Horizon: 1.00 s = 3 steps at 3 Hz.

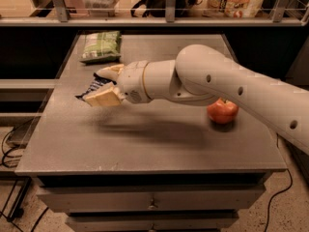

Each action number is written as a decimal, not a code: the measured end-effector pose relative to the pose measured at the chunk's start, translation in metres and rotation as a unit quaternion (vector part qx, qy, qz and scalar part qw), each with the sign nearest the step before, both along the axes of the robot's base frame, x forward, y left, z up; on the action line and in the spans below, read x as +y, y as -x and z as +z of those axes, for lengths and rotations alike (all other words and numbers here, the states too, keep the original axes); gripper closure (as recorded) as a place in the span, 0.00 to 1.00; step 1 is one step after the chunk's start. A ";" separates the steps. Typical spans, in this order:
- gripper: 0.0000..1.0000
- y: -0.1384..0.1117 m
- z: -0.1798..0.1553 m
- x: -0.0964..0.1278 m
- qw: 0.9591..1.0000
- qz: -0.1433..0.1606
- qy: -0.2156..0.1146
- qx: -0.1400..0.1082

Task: Move rxbar blueberry near green jalapeno chip bag

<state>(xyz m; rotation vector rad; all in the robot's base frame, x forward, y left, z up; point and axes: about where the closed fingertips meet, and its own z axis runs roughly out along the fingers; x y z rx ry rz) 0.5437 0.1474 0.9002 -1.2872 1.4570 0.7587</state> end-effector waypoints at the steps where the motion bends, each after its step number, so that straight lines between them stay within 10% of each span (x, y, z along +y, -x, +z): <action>1: 1.00 0.000 0.000 0.000 1.000 0.000 0.000 0.000; 3: 1.00 -0.039 -0.008 -0.012 0.999 -0.039 -0.003 -0.001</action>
Offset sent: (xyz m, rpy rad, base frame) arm 0.0259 -0.0090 -0.0124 -0.0066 0.0075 -0.0875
